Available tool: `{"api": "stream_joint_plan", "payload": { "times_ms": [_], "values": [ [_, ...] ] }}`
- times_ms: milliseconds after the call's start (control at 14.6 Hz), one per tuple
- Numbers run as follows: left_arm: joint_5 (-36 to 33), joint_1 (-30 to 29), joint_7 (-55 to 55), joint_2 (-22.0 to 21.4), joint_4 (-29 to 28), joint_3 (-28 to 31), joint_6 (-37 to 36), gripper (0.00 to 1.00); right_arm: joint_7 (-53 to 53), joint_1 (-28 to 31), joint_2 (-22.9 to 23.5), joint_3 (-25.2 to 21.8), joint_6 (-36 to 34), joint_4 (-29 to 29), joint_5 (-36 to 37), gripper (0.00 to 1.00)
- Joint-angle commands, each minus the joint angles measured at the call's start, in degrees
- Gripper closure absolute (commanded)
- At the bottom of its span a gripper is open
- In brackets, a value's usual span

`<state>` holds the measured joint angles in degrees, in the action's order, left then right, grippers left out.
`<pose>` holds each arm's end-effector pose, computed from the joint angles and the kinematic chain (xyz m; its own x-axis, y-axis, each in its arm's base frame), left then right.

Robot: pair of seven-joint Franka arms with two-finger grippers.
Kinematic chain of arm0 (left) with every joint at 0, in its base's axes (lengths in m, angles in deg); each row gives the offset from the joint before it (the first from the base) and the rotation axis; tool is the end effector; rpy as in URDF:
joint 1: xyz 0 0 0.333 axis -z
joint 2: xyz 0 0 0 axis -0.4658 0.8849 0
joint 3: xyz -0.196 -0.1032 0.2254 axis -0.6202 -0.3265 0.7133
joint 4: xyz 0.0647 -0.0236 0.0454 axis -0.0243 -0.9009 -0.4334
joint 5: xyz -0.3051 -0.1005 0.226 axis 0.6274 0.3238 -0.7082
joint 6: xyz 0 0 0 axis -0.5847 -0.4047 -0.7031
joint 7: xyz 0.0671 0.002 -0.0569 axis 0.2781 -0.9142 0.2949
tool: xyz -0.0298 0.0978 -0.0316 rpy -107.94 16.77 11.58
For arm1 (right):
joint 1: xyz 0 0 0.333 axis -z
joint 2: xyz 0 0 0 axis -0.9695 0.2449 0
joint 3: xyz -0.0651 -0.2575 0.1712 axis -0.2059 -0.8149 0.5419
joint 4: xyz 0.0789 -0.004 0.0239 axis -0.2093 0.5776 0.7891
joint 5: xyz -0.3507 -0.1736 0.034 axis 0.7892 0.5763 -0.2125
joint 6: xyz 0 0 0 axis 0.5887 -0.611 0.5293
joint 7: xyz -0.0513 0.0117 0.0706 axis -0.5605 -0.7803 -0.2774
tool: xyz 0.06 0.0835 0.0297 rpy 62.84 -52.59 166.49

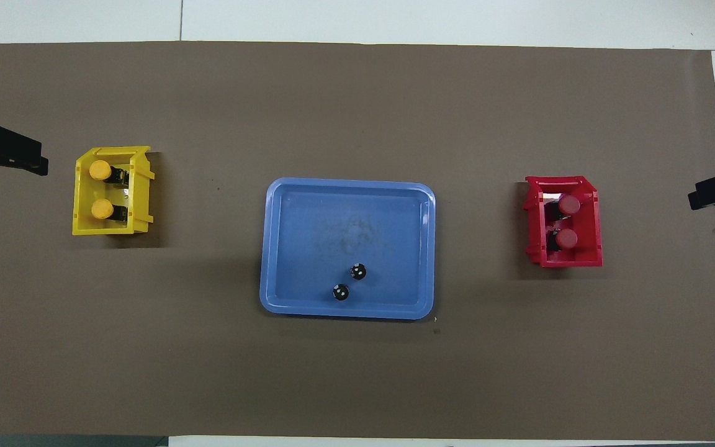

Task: Sort red and yellow buttons by color

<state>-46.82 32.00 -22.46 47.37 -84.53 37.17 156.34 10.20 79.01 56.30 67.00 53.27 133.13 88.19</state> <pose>0.5604 -0.0516 0.6389 0.9987 -0.0469 -0.0217 -0.0469 -0.9989 0.0010 0.5400 -0.0604 0.6163 0.9940 0.0852 -0.0689 0.0863 -0.9962 0.0131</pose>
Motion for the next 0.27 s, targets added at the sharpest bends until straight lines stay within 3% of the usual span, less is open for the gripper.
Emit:
{"api": "stream_joint_plan", "payload": {
  "times_ms": [0,206],
  "values": [
    [1.08,0.42,0.67,-1.56,-0.99,0.24,-1.34,0.0,-0.81,-0.12,-1.04,0.22,-0.2,1.07,0.84,0.0],
    [0.99,0.16,0.4,-1.56,-1.08,0.33,-1.17,0.0,-0.81,-0.12,-1.04,0.22,-0.11,1.07,0.75,0.0]
  ]
}}
